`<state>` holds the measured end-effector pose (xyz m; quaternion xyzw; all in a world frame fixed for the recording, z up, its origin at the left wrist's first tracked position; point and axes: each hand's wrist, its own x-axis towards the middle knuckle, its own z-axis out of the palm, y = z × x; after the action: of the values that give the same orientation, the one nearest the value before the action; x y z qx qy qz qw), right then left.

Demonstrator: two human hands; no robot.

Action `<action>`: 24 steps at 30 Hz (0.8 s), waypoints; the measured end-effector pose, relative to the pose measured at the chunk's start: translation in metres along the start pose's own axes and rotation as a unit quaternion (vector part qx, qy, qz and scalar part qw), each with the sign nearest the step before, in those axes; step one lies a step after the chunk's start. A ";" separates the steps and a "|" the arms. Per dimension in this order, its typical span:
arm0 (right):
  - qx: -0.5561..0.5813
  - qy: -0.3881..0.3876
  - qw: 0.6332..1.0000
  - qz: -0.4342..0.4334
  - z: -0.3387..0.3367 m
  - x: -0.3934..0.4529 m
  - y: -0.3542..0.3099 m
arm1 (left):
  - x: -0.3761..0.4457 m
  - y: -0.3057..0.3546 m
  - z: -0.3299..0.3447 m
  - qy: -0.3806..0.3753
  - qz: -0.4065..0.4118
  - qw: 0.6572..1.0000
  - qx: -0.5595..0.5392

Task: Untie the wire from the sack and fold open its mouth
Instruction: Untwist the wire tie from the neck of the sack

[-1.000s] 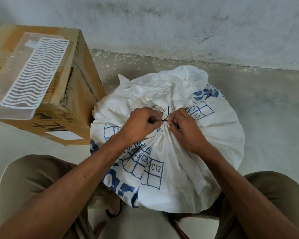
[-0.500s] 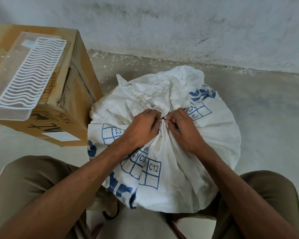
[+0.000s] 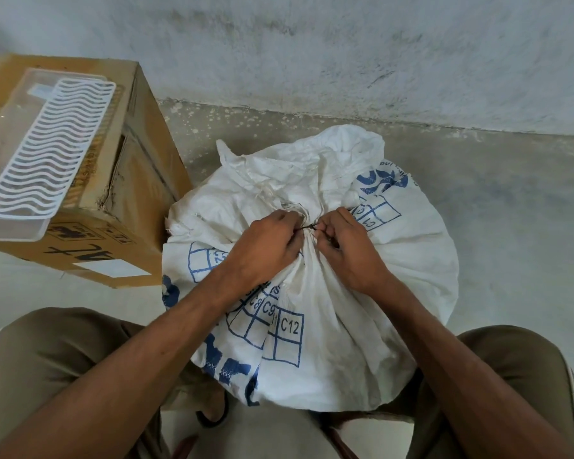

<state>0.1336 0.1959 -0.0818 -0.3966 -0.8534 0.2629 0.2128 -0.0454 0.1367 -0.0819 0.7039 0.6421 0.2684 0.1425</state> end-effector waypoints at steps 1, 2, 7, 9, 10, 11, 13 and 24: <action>0.001 0.001 1.000 -0.003 0.000 0.000 0.000 | 0.000 -0.001 -0.001 -0.003 0.026 0.999 0.033; 0.001 0.001 1.000 -0.007 0.000 0.000 0.000 | -0.001 -0.002 -0.001 -0.004 0.040 0.998 0.052; 0.000 -0.008 1.000 -0.007 0.002 -0.001 -0.001 | 0.001 0.003 0.003 0.022 -0.024 0.998 -0.048; 0.000 -0.011 1.000 -0.005 0.002 -0.001 0.000 | 0.003 0.004 0.001 0.016 -0.084 0.991 -0.106; 0.001 -0.012 1.000 -0.004 0.002 0.000 0.000 | 0.003 0.004 0.000 0.000 -0.090 0.990 -0.108; 0.003 -0.011 1.000 -0.003 0.002 0.000 0.001 | 0.003 0.003 -0.002 -0.012 -0.066 0.994 -0.082; 0.006 -0.006 1.000 -0.001 0.002 0.000 0.001 | 0.001 0.003 -0.004 -0.010 0.021 1.000 0.012; 0.007 -0.016 1.000 -0.005 0.003 0.001 0.001 | 0.006 0.007 0.004 0.011 -0.141 0.982 -0.127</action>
<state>0.1321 0.1960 -0.0840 -0.3866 -0.8566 0.2743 0.2038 -0.0373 0.1425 -0.0798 0.5793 0.6971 0.3329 0.2600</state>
